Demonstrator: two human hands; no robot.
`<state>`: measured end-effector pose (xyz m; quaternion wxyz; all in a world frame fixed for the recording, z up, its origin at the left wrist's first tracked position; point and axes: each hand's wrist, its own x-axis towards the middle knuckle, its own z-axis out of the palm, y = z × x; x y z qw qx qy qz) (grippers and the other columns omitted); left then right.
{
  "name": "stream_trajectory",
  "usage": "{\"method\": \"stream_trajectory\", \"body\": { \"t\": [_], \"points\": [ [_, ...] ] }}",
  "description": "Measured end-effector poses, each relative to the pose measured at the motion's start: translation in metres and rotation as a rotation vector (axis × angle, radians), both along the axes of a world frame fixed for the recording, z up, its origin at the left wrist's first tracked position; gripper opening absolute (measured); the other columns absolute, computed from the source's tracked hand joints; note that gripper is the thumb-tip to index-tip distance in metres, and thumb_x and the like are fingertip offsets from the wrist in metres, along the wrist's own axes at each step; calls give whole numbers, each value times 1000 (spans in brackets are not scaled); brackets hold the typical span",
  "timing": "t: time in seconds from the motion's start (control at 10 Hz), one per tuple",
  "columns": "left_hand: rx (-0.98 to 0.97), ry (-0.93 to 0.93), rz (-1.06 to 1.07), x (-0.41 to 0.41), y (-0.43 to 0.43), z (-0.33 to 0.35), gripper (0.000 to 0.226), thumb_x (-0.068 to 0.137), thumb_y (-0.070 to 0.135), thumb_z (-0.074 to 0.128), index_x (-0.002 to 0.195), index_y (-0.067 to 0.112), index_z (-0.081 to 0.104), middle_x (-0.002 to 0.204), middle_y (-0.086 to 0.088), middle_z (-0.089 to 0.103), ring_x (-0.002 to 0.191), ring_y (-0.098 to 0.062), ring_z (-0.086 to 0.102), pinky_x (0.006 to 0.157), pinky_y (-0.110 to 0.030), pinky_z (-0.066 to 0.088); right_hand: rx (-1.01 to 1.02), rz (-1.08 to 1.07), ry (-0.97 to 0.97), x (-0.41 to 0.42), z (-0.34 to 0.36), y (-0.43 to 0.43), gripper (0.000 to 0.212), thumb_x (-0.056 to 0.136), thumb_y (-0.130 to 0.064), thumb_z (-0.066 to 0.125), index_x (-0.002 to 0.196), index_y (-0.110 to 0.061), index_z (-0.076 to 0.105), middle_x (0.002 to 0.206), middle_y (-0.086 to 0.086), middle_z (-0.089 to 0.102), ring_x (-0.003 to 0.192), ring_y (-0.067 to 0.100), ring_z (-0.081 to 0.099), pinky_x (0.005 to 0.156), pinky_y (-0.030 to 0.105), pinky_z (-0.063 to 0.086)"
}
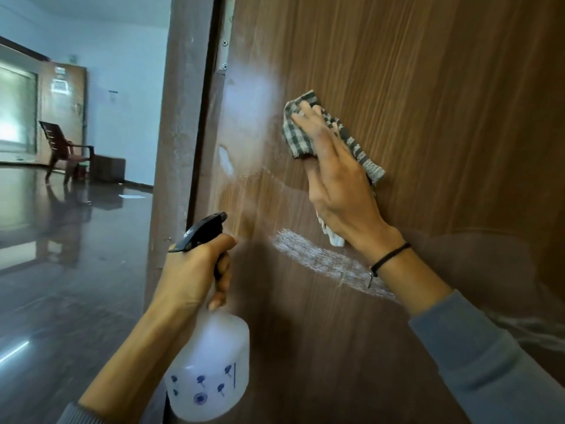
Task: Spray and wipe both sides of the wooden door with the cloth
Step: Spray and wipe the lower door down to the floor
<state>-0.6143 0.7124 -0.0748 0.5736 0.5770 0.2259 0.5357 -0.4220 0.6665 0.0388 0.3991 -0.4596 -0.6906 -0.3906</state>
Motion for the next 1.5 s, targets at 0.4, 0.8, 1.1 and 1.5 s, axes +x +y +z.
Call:
{"method": "stream_trajectory", "body": {
  "t": [0.4, 0.8, 1.1, 1.5],
  "points": [
    [44, -46, -183, -8, 0, -14, 40, 93, 29, 57, 64, 2, 56, 73, -32, 65, 25, -20, 29, 38, -27, 36, -133, -407, -840, -57, -63, 79, 51, 108, -30, 39, 157, -21, 30, 165, 12, 26, 154, 30, 20, 124, 51, 19],
    [48, -145, -172, -18, 6, -14, 40, 94, 25, 53, 65, -2, 53, 70, -30, 64, 23, -18, 29, 36, -24, 39, -15, -466, -682, -47, 5, 71, 55, 103, -36, 38, 156, -25, 36, 167, 5, 23, 156, 26, 14, 125, 53, 12],
    [80, -163, -235, -8, 4, -22, 41, 95, 27, 50, 65, -1, 55, 71, -31, 62, 23, -19, 30, 36, -25, 38, -674, 257, 16, -63, -94, 45, 42, 110, -23, 32, 91, -20, 70, 65, 2, 68, 56, 9, 66, 71, 17, 54],
    [95, -145, -313, 4, 5, -26, 41, 97, 25, 53, 67, -3, 54, 73, -34, 62, 23, -18, 32, 35, -25, 40, 4, -505, -466, -32, -43, 33, 59, 105, -31, 37, 161, -23, 20, 170, 7, 6, 157, 27, -1, 124, 53, 7]
  ]
}}
